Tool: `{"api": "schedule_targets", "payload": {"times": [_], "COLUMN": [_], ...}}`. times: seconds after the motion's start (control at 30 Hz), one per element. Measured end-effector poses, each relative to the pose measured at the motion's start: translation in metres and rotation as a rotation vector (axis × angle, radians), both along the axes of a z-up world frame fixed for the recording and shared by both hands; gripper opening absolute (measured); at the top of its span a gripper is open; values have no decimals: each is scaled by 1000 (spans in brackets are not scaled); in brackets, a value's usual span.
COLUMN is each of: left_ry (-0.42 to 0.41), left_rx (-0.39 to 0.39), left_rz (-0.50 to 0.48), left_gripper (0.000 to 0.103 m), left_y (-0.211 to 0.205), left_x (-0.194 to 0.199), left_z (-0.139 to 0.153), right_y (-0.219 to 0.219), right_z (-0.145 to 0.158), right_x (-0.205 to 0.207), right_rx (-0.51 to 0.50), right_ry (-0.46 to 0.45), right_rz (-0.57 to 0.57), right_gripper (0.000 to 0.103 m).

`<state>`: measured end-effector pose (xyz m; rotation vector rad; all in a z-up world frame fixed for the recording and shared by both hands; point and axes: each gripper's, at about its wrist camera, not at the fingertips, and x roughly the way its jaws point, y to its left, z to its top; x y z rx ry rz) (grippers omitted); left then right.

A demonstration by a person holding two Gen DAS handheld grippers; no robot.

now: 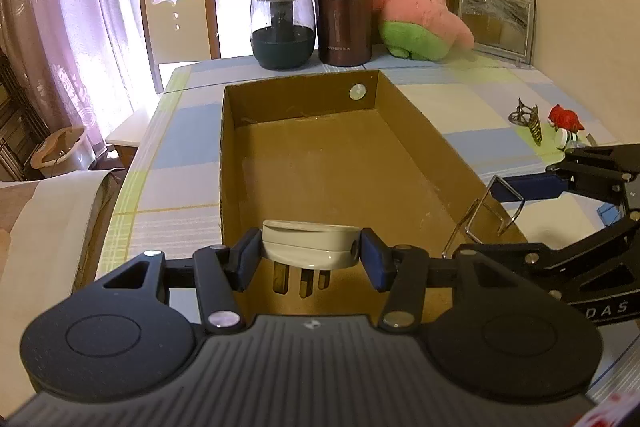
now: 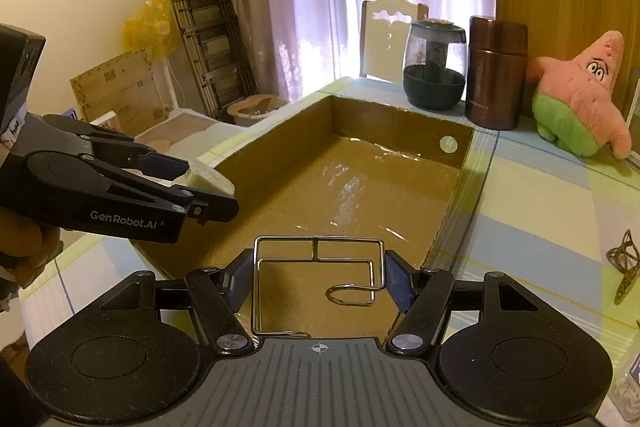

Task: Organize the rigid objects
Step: 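Drop the plug adapter into the box with the left tool while the right tool carries the rack, then release the wire rack into the box with the right tool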

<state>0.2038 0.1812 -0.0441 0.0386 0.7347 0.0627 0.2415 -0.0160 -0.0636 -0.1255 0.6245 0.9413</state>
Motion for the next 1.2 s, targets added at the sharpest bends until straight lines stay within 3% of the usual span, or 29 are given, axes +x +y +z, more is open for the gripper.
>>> {"api": "schedule_targets", "payload": {"times": [0.1, 0.2, 0.3, 0.9, 1.2], "left_ry": [3, -23, -31, -53, -86], "left_rx": [-3, 6, -11, -16, -37], "left_rz": [3, 10, 21, 4, -46], "left_gripper": [48, 61, 61, 61, 61], "left_y": [0, 1, 4, -7, -35], "left_x": [0, -2, -2, -2, 2], "left_z": [0, 3, 5, 9, 15], "right_y": [1, 2, -1, -28, -64], "right_z": [-1, -2, 0, 10, 15], "right_x": [0, -1, -3, -3, -7], "right_rx": [1, 4, 18, 22, 51], "right_ry": [5, 5, 4, -20, -43], "right_rz": [5, 7, -4, -99, -223], "right_gripper": [64, 69, 74, 74, 74]}}
